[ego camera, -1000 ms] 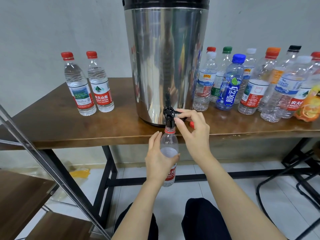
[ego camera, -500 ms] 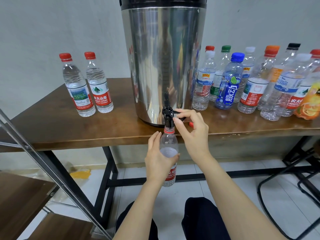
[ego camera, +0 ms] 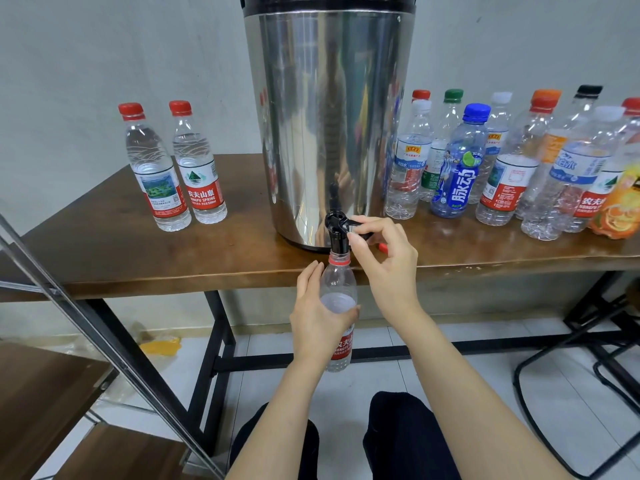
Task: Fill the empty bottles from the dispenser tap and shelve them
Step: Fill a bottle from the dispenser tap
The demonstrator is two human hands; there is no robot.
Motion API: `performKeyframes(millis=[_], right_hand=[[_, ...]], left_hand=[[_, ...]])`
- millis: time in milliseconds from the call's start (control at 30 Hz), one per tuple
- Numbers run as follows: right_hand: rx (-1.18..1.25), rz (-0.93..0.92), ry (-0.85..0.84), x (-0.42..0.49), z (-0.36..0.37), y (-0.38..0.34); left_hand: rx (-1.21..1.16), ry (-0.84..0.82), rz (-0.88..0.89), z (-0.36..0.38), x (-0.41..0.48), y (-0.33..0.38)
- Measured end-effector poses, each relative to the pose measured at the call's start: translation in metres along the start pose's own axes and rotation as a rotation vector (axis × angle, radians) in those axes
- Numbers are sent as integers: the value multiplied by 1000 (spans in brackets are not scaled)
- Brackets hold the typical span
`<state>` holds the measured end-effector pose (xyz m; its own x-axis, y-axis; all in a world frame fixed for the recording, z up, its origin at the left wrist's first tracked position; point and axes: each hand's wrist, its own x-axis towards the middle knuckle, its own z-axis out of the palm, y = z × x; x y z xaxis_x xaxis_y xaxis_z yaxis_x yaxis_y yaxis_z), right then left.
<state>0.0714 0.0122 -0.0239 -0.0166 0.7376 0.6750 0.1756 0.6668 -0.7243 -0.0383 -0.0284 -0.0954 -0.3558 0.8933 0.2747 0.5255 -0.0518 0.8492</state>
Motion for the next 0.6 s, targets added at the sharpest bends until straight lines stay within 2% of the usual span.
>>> performKeyframes(millis=[600], right_hand=[[10, 1, 19, 0, 2, 2]], left_hand=[[5, 13, 13, 0, 0, -1]])
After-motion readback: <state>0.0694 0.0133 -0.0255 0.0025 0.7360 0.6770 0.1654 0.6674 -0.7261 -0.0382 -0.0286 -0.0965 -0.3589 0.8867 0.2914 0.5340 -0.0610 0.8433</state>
